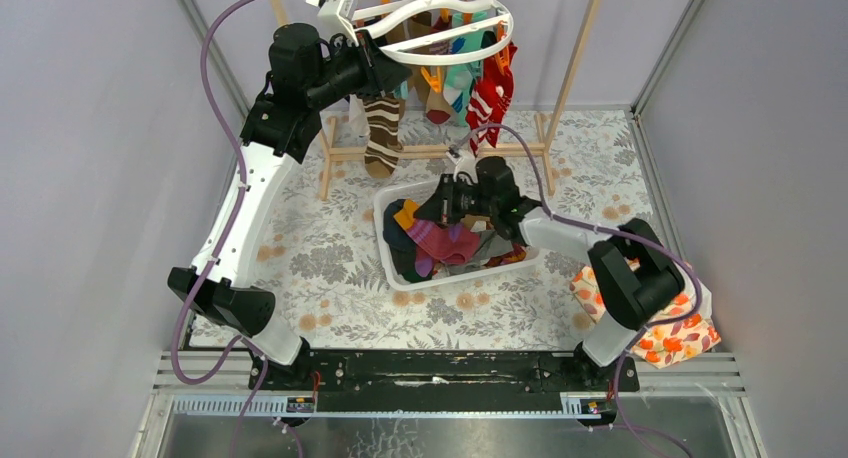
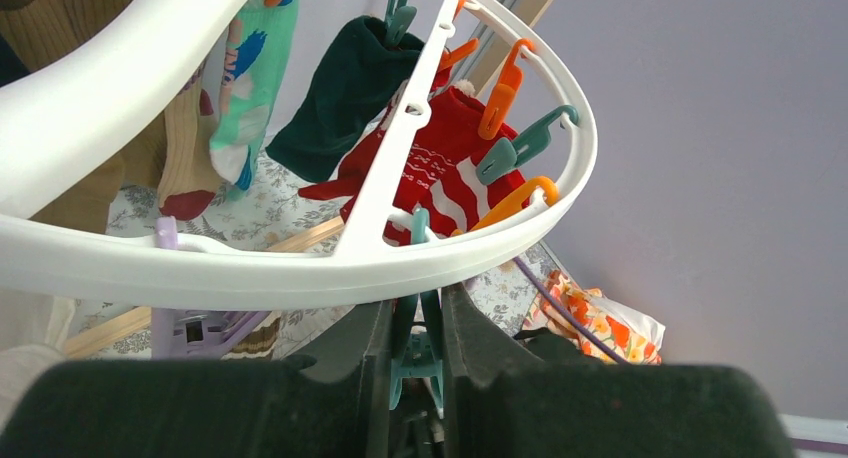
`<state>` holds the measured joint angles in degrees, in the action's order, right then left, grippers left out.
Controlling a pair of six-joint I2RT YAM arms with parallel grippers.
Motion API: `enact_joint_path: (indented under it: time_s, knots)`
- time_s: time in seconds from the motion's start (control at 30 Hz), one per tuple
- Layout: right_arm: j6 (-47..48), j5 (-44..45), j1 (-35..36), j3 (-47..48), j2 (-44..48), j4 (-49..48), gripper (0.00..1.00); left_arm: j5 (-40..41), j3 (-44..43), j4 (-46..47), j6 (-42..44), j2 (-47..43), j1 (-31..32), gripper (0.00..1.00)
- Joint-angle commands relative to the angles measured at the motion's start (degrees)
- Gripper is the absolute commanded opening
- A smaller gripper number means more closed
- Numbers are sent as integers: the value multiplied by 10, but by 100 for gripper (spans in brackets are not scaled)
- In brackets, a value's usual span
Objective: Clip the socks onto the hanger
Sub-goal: Pick up the sock from the bin, then clamp the sock onto the hanger.
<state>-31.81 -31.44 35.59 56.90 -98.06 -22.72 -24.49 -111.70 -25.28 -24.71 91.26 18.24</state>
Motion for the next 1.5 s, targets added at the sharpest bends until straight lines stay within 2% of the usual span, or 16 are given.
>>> enact_joint_path:
  time_s: [0.0,0.2,0.33,0.57,0.67,1.0,1.47]
  knots:
    - [-66,-77,-14,-29,80,-138,0,-22,5,4,7,-20,-1,1]
    - [-150,-145,-37,-66,127,-262,0,-35,10,7,5,-22,-1,1]
    - [-222,-144,-55,-86,142,-380,0,-46,11,12,-2,-25,-1,0]
    - [-383,-106,-70,-52,84,-606,0,-85,28,35,-33,-29,-1,1]
    - [-439,-85,-73,-25,48,-672,0,-103,35,47,-48,-30,-3,1]
    - [-515,-33,-73,68,-40,-748,0,-155,52,89,-91,-33,-19,1]
    - [-549,-10,-74,129,-81,-755,0,-202,65,123,-124,-27,-28,0]
